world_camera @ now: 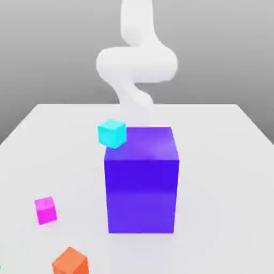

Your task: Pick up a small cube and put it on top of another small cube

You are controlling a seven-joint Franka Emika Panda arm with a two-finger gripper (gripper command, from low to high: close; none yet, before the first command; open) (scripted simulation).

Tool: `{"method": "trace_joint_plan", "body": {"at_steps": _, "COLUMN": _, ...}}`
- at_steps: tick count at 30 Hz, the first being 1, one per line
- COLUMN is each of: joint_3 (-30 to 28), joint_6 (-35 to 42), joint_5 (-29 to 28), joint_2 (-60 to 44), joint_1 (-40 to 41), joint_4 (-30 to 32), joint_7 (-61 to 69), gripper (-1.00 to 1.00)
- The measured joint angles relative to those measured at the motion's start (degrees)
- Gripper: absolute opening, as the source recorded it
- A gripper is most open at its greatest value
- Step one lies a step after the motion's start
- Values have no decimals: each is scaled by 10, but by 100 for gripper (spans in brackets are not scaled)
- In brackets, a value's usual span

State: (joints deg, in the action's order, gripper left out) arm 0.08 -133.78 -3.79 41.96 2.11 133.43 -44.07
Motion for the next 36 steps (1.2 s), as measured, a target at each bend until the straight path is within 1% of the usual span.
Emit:
{"method": "trace_joint_plan", "body": {"at_steps": 6, "joint_3": -15, "joint_6": -45, "joint_5": -84, "joint_2": -97, "joint_1": 47, "joint_4": 39, "joint_7": 50, "gripper": 0}}
{"method": "trace_joint_plan", "body": {"at_steps": 11, "joint_3": -45, "joint_6": -80, "joint_5": -135, "joint_2": -175, "joint_1": 80, "joint_4": 70, "joint_7": 103, "gripper": 0}}
{"method": "trace_joint_plan", "body": {"at_steps": 16, "joint_3": -88, "joint_6": -119, "joint_5": -165, "joint_2": -251, "joint_1": 104, "joint_4": 102, "joint_7": 171, "gripper": 0}}
{"method": "trace_joint_plan", "body": {"at_steps": 20, "joint_3": -122, "joint_6": -154, "joint_5": -164, "joint_2": -311, "joint_1": 123, "joint_4": 129, "joint_7": 243, "gripper": 0}}
{"method": "trace_joint_plan", "body": {"at_steps": 24, "joint_3": -156, "joint_6": -195, "joint_5": -135, "joint_2": -369, "joint_1": 137, "joint_4": 158, "joint_7": 336, "gripper": 0}}
{"method": "trace_joint_plan", "body": {"at_steps": 27, "joint_3": -169, "joint_6": -226, "joint_5": -84, "joint_2": -411, "joint_1": 158, "joint_4": 181, "joint_7": 426, "gripper": 0}}
{"method": "trace_joint_plan", "body": {"at_steps": 29, "joint_3": -161, "joint_6": -247, "joint_5": -36, "joint_2": -438, "joint_1": 180, "joint_4": 196, "joint_7": 497, "gripper": 0}}
{"method": "trace_joint_plan", "body": {"at_steps": 32, "joint_3": -135, "joint_6": -274, "joint_5": 56, "joint_2": -476, "joint_1": 209, "joint_4": 215, "joint_7": 612, "gripper": 0}}
{"method": "trace_joint_plan", "body": {"at_steps": 36, "joint_3": -99, "joint_6": -317, "joint_5": 123, "joint_2": -530, "joint_1": 236, "joint_4": 209, "joint_7": 673, "gripper": 0}}
